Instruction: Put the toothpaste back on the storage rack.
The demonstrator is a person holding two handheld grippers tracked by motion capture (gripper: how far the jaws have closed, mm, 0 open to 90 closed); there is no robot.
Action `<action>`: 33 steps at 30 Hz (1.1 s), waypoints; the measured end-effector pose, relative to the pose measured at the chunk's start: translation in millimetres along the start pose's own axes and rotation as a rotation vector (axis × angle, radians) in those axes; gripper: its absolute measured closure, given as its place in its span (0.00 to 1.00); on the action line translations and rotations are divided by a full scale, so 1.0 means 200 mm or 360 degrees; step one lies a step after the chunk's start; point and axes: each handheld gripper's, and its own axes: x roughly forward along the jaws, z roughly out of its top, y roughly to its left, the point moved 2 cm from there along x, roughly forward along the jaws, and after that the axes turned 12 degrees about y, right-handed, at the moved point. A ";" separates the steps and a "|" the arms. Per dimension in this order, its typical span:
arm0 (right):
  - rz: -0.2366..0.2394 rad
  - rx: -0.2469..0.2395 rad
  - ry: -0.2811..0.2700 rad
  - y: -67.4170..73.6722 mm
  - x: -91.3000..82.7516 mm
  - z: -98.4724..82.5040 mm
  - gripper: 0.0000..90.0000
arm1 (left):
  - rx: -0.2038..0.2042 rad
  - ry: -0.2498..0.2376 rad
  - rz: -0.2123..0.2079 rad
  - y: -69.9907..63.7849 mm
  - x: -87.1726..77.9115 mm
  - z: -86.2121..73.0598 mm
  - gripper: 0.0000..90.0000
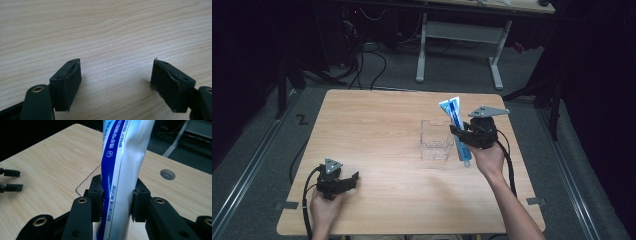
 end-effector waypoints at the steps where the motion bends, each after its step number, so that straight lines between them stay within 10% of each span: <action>1: 0.0003 -0.0001 -0.0001 0.00 0.01 0.01 0.75 | 0.0000 0.0000 0.0000 0.00 0.00 0.00 0.27; 33: 0.0003 0.0069 -0.0133 -0.04 0.20 0.25 0.75 | 0.0006 -0.0001 0.0008 0.00 0.00 0.00 0.28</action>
